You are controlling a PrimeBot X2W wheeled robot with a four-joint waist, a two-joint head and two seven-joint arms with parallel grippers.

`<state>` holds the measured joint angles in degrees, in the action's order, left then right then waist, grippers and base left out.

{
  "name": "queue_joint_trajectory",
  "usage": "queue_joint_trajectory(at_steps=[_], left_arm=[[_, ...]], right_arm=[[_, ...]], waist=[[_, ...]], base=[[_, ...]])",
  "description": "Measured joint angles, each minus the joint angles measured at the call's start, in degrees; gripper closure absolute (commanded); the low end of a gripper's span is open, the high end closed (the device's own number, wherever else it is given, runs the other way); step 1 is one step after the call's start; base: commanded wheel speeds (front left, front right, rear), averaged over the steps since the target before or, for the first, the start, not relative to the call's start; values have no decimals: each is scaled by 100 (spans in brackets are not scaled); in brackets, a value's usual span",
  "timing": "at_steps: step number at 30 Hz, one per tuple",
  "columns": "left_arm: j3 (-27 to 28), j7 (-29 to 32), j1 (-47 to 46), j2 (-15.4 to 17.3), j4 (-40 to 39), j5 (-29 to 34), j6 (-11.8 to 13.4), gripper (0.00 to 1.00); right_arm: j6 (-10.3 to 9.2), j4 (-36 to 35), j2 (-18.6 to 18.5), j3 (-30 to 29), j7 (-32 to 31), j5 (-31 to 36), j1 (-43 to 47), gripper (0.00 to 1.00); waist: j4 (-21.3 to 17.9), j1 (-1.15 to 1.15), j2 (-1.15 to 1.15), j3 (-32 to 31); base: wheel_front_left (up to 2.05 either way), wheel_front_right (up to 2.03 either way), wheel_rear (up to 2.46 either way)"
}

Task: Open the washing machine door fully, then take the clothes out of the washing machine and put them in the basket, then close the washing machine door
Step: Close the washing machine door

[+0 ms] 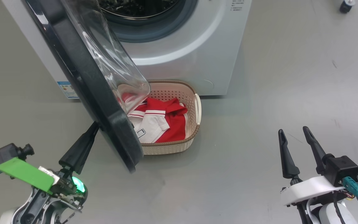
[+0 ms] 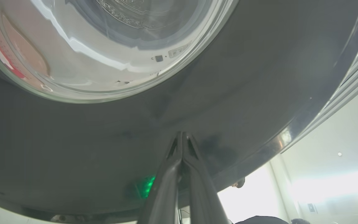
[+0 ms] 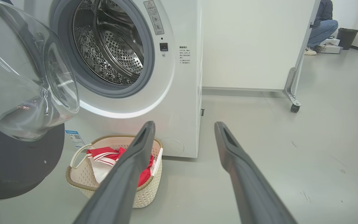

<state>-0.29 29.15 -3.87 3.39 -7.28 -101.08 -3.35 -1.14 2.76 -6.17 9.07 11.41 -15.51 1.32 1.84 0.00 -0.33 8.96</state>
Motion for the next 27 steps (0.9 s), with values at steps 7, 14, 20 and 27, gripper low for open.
queue_joint_trajectory(at_steps=[7, 14, 20, 27], left_arm=[[-215, -5, -230, -29, 131, -19, 0, 100], [-490, -4, -573, -47, 412, -18, 1, 100], [-634, -22, -842, -63, 736, -9, 1, 100], [-623, -205, -1280, -74, 1143, -10, 1, 100]], right_arm=[[2, 38, 42, 30, 10, -3, -54, 0], [5, 41, 63, 36, 51, -11, -146, 0], [26, 81, 81, 104, 53, -11, -264, 0], [51, 126, 99, 115, 101, -15, -331, 0]], waist=[[-245, 0, 0, 59], [-462, 0, 0, 136], [-640, 0, 0, 205], [-862, 0, 0, 272]], base=[[0, 0, 0], [0, 0, 0], [0, 0, 0], [0, 0, 0]])
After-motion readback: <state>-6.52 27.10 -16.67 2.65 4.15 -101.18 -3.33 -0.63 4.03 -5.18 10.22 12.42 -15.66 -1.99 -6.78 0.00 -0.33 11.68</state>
